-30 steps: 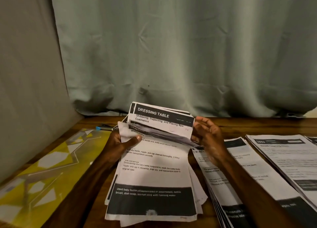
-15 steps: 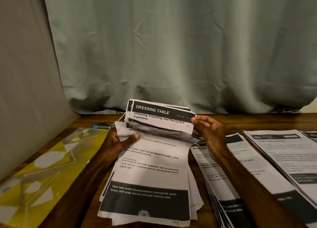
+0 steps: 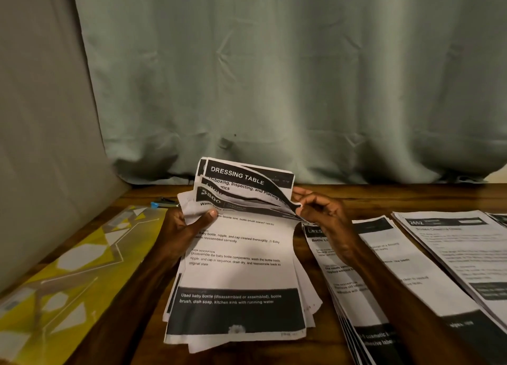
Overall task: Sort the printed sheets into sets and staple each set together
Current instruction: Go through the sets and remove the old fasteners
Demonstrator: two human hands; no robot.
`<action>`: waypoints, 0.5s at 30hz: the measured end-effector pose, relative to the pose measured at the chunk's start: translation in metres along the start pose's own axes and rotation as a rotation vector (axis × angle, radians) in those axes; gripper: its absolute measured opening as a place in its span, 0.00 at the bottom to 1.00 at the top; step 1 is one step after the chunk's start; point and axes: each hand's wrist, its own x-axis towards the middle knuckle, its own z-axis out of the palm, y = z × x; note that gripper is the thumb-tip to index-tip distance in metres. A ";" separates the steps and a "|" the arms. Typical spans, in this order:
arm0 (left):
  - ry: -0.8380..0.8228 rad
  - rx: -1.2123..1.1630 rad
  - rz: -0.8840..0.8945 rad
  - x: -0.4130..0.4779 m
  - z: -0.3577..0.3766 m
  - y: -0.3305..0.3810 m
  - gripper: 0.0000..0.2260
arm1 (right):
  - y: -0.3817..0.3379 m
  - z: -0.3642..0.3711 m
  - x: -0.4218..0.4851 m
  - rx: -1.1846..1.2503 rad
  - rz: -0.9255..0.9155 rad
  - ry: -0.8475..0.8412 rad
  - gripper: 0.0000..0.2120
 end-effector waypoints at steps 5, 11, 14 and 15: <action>0.053 -0.022 0.002 0.002 -0.002 -0.001 0.17 | 0.005 -0.004 0.003 -0.118 0.010 -0.049 0.04; 0.132 0.014 0.001 0.002 -0.001 -0.001 0.09 | 0.001 -0.002 0.000 -0.111 -0.037 -0.231 0.06; 0.152 0.029 -0.003 0.004 -0.001 -0.002 0.09 | -0.005 0.003 -0.004 -0.099 0.029 -0.303 0.08; 0.160 0.022 -0.007 0.005 0.000 -0.002 0.09 | -0.007 0.005 -0.005 -0.094 0.061 -0.314 0.12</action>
